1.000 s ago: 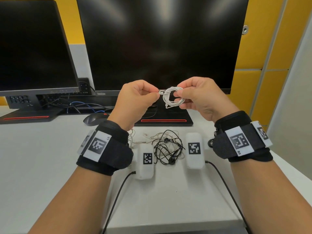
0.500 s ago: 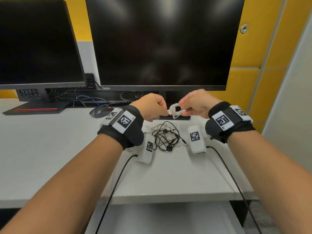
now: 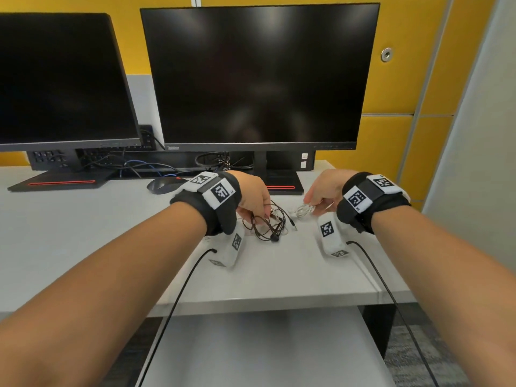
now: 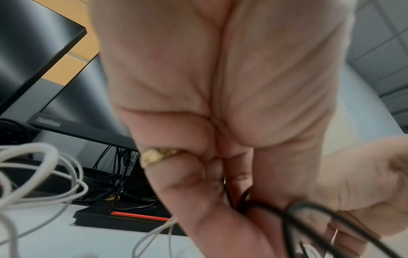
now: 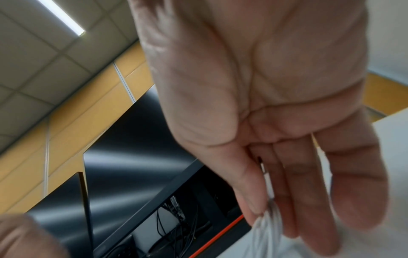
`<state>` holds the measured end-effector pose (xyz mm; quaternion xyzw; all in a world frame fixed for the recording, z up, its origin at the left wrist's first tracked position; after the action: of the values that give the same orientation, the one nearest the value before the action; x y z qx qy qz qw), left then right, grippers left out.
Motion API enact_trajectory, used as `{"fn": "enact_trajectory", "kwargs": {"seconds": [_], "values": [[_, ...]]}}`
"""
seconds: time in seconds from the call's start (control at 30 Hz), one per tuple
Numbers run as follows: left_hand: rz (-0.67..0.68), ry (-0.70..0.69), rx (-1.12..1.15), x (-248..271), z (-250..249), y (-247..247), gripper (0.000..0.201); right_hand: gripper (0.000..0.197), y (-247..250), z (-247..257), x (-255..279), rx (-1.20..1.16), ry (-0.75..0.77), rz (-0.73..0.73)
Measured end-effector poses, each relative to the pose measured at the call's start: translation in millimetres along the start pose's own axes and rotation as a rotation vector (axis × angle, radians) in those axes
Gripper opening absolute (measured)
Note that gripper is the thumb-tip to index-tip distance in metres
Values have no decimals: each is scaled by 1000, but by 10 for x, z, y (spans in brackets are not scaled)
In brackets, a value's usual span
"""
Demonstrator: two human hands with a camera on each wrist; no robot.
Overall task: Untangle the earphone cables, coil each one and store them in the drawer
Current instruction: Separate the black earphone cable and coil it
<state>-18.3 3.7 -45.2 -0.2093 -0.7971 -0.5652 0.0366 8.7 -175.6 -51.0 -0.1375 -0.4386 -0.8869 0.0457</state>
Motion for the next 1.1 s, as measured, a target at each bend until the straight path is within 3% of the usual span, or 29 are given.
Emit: {"fn": "enact_trajectory", "kwargs": {"seconds": [0.17,0.4,0.53,0.63,0.77,0.83,0.97,1.1], "values": [[-81,-12,27,73,-36,94,4,33,13,10,78,210,22,-26],[-206,-75,101,189,-22,293,10,33,167,126,183,366,81,-108],[-343,-142,216,229,1,418,8,39,213,328,368,191,239,-63],[-465,-218,311,250,4,485,10,49,162,483,443,187,300,22],[-587,-327,451,296,0,522,5,20,62,564,390,53,361,-39],[-541,-339,577,337,-3,532,13,14,23,579,363,-122,372,-54],[-346,-346,789,395,-3,513,33,22,-18,637,343,-440,363,-37],[-343,-424,796,332,69,459,42,30,-39,711,291,-704,359,-33]]}}
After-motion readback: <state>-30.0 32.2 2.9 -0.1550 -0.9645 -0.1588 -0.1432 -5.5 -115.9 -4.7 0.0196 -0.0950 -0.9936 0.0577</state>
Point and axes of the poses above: each hand's wrist, its own x-axis away from the middle knuckle, its own y-axis out of the back of the hand, z = x × y, the point moved 1 cm from there along -x, towards the middle knuckle, and after that the axes turned 2 degrees about -x, right-handed, at the moved point
